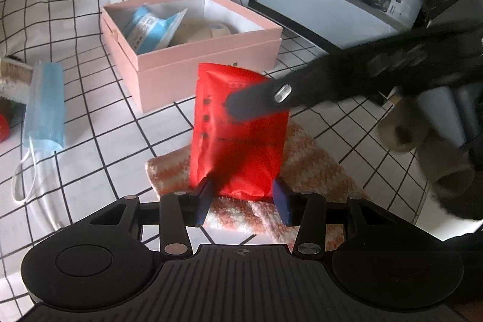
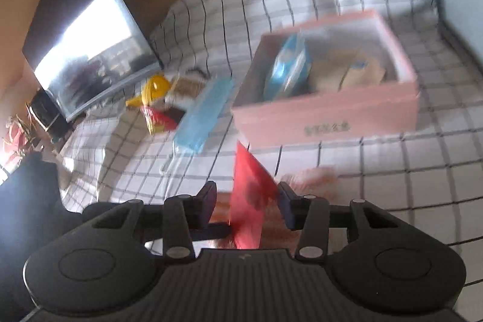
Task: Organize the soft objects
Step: 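Grasp the striped knit item with the left tool while the right tool holds the red packet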
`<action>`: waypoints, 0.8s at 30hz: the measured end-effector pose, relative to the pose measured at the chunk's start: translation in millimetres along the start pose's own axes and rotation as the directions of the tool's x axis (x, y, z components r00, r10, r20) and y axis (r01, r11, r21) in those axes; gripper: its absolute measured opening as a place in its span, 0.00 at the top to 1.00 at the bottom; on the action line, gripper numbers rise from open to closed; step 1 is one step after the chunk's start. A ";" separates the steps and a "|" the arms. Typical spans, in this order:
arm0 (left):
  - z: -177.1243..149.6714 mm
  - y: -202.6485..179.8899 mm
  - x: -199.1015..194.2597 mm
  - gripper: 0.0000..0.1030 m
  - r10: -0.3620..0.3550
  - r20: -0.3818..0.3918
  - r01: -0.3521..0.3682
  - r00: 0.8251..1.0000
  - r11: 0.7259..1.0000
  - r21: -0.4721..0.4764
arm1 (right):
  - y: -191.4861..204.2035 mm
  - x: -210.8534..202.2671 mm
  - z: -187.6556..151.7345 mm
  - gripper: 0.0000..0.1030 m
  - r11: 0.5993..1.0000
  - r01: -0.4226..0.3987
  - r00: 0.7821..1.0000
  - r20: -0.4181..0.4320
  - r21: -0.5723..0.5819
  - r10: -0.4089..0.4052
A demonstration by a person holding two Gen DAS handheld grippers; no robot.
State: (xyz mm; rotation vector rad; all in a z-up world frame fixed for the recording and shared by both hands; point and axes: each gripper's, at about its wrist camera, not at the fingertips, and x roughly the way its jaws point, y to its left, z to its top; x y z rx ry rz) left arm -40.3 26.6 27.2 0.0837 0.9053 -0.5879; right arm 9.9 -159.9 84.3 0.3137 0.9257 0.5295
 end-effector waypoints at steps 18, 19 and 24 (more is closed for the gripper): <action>-3.2 20.1 -15.2 0.54 -0.042 -0.142 -0.024 0.989 0.902 -0.431 | -11.1 -34.2 0.3 0.95 0.982 0.158 0.986 0.072 -0.105 -0.151; -1.8 18.2 -11.1 0.54 -0.055 -0.142 -0.015 0.988 0.893 -0.450 | -15.7 -42.0 -2.1 0.95 0.975 0.193 0.979 0.083 -0.111 -0.185; 20.4 -11.6 18.6 0.46 -0.018 -0.168 -0.051 0.986 0.915 -0.401 | -42.6 -66.5 -21.6 0.95 0.936 0.322 0.947 0.073 -0.142 -0.314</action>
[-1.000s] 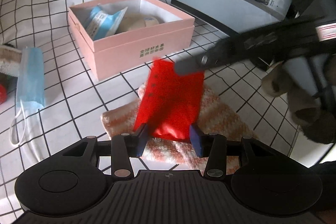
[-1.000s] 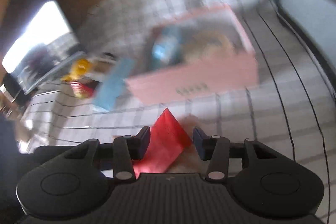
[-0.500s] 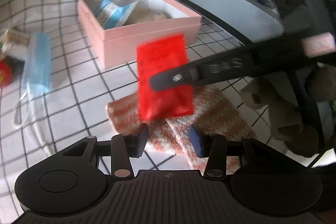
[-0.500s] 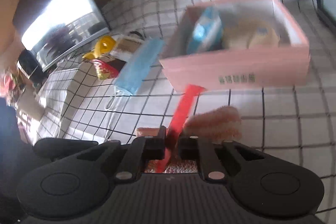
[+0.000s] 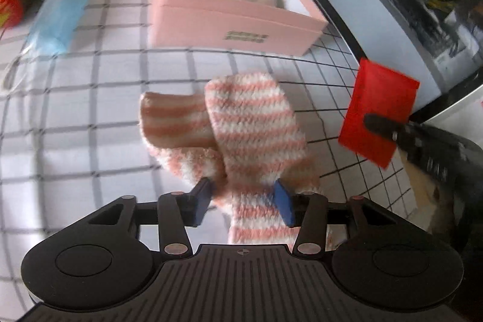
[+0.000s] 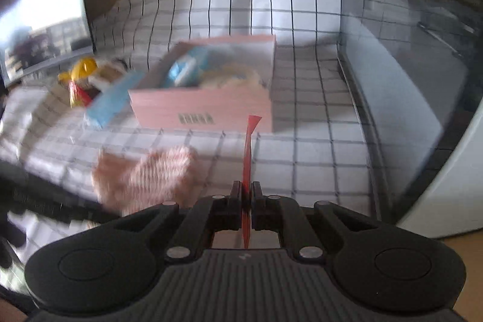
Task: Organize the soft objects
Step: 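Grasp the striped knit item with the left tool while the right tool holds the red packet, then carry the striped knit item into the pink box and open the left tool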
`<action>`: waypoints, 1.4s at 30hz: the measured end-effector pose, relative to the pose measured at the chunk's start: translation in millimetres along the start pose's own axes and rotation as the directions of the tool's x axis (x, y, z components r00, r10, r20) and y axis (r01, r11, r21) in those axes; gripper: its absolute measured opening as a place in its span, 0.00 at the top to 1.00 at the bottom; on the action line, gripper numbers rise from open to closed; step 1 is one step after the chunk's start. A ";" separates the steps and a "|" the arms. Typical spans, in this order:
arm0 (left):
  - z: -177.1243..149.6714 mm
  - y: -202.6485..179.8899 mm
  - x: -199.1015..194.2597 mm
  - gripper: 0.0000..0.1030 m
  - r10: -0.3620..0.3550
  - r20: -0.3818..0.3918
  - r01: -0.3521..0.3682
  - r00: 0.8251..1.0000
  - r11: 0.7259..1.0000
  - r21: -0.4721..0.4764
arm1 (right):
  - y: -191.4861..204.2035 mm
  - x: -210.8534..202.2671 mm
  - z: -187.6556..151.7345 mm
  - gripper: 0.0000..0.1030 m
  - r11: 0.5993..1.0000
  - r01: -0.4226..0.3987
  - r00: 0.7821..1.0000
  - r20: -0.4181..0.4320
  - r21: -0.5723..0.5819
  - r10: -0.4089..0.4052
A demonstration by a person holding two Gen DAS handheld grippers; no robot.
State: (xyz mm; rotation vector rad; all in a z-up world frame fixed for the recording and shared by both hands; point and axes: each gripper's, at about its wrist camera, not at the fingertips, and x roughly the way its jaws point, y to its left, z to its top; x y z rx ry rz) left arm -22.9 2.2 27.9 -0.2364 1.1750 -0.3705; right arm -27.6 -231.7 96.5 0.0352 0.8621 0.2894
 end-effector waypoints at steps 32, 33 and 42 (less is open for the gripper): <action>101.5 -103.7 -81.5 0.74 -0.092 0.473 -0.099 0.876 0.927 0.362 | -15.6 -79.2 -27.6 0.95 0.997 0.035 0.967 0.255 -0.072 -0.015; 117.7 -102.8 -85.8 0.74 -0.104 0.521 -0.094 0.848 0.936 0.340 | -15.0 -78.9 -26.1 0.95 0.998 0.028 0.964 0.265 -0.059 -0.012; 186.4 -95.0 -16.9 0.73 -0.071 0.717 -0.311 0.693 0.868 0.387 | -5.3 -72.1 -19.9 0.95 1.000 0.019 0.947 0.322 -0.017 -0.013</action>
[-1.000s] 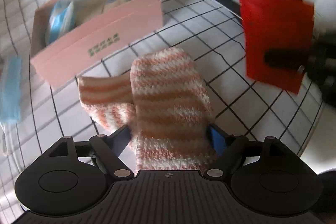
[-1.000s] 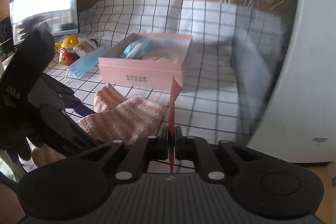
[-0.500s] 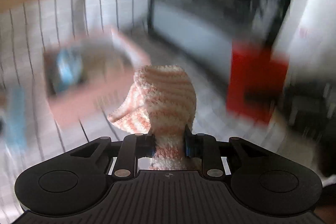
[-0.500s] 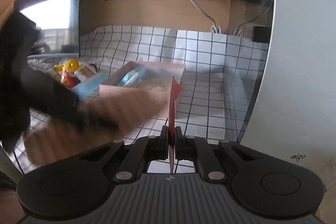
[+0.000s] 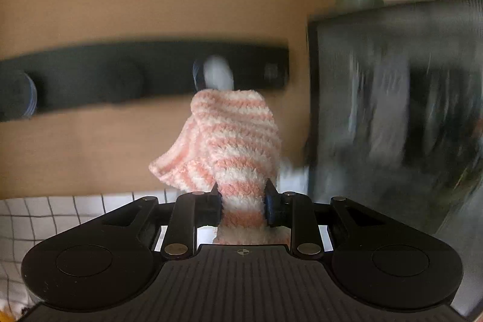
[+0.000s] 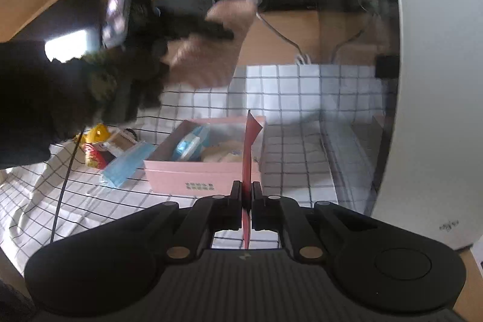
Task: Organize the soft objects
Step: 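Carry the striped knit item into the pink box and open the left tool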
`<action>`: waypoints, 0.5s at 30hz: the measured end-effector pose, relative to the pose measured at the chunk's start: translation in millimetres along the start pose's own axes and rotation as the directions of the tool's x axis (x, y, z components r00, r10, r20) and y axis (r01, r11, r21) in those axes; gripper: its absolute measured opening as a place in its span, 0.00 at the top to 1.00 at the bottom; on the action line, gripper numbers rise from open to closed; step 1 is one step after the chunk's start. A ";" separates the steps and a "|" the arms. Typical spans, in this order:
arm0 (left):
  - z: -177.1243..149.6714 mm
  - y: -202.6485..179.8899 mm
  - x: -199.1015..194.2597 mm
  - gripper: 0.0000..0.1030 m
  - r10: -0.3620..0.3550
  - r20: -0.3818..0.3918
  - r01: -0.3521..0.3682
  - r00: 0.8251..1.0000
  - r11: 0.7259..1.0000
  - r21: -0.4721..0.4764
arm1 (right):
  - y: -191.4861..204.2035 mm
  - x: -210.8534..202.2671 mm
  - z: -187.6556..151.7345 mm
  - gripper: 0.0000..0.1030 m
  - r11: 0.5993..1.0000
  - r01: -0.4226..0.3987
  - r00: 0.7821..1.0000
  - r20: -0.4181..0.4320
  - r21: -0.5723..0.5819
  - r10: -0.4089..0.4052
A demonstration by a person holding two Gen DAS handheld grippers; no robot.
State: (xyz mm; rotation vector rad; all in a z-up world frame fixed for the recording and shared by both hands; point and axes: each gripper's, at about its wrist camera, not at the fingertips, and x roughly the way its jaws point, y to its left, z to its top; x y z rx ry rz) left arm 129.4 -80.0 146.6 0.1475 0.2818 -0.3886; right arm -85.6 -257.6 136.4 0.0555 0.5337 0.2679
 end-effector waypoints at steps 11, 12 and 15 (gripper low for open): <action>-95.4 1.2 34.2 0.62 -0.245 -0.541 0.408 0.805 0.890 0.204 | -15.1 20.7 -16.3 0.95 0.993 0.095 0.991 -0.103 0.065 -0.088; -95.3 4.9 37.7 0.60 -0.226 -0.559 0.391 0.797 0.900 0.194 | -15.4 25.3 -16.6 0.95 0.993 0.098 0.990 -0.108 0.069 -0.090; -87.6 21.3 41.2 0.58 -0.177 -0.561 0.306 0.809 0.941 0.144 | -12.2 42.6 -10.2 0.95 0.993 0.089 0.990 -0.117 0.081 -0.079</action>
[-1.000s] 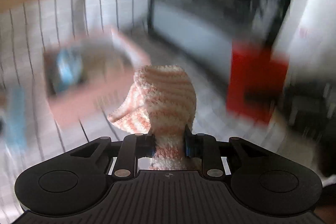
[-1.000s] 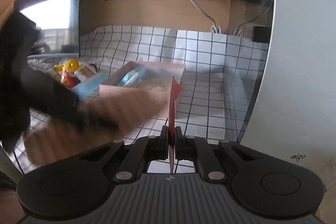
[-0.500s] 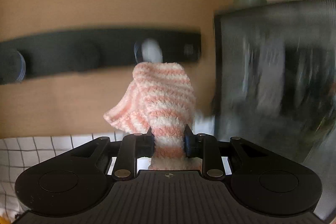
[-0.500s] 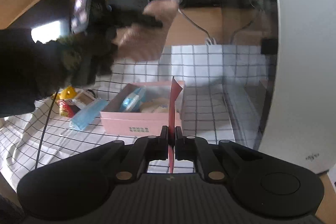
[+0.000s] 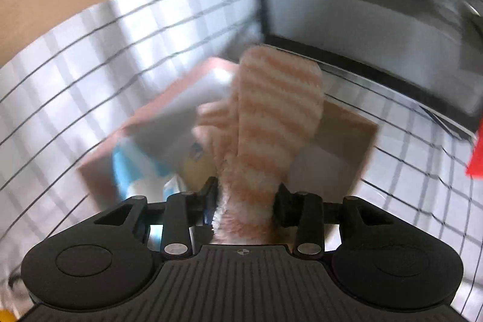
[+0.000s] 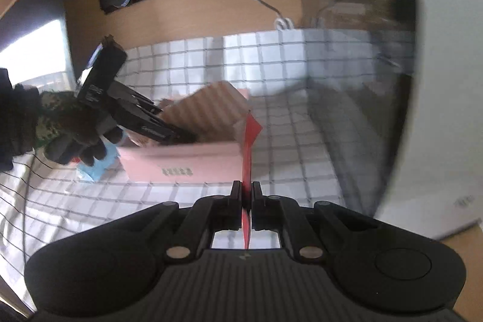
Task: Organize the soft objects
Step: 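Carry the striped knit item into the pink box and open the left tool, then lower the red packet into the pink box and open the right tool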
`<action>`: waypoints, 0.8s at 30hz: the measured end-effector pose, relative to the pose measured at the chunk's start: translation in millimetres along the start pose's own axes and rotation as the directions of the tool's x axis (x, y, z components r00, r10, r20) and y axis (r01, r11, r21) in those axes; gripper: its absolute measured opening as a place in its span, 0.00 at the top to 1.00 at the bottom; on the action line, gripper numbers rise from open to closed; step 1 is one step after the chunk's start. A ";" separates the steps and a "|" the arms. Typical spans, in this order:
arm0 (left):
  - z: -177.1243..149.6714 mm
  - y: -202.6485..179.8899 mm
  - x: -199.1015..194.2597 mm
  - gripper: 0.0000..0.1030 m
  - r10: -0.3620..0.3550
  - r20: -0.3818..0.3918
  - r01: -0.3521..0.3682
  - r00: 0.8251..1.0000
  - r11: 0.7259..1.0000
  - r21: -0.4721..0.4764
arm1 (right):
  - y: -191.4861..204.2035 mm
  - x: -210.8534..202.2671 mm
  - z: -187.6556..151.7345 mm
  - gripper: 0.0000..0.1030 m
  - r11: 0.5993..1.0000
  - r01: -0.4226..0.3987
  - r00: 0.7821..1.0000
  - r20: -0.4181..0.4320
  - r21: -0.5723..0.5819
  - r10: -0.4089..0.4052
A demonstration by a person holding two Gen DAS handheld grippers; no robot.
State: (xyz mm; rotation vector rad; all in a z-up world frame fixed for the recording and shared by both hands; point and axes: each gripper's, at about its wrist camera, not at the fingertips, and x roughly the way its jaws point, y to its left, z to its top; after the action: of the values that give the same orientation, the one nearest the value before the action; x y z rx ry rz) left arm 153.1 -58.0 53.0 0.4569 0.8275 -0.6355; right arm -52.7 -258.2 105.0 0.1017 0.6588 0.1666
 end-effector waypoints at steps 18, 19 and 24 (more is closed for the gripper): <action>-109.2 81.1 -137.4 0.62 0.218 0.213 -0.024 0.952 0.751 -0.660 | 89.3 108.1 149.9 0.95 0.963 0.043 0.972 0.233 -0.264 0.020; -120.9 75.2 -144.1 0.62 0.214 0.206 -0.021 0.955 0.741 -0.672 | 102.1 123.9 146.8 0.95 0.935 0.103 0.965 0.260 -0.338 -0.013; -171.4 39.5 -158.8 0.62 0.147 0.173 0.025 0.974 0.688 -0.725 | 141.4 216.5 107.5 0.84 0.814 0.099 0.995 0.055 -0.572 -0.083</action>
State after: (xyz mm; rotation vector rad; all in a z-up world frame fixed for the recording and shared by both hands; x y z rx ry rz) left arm 7.8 127.1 80.7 -0.3177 0.7775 -0.2385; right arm 164.8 -83.5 80.4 -0.5140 0.5599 0.2656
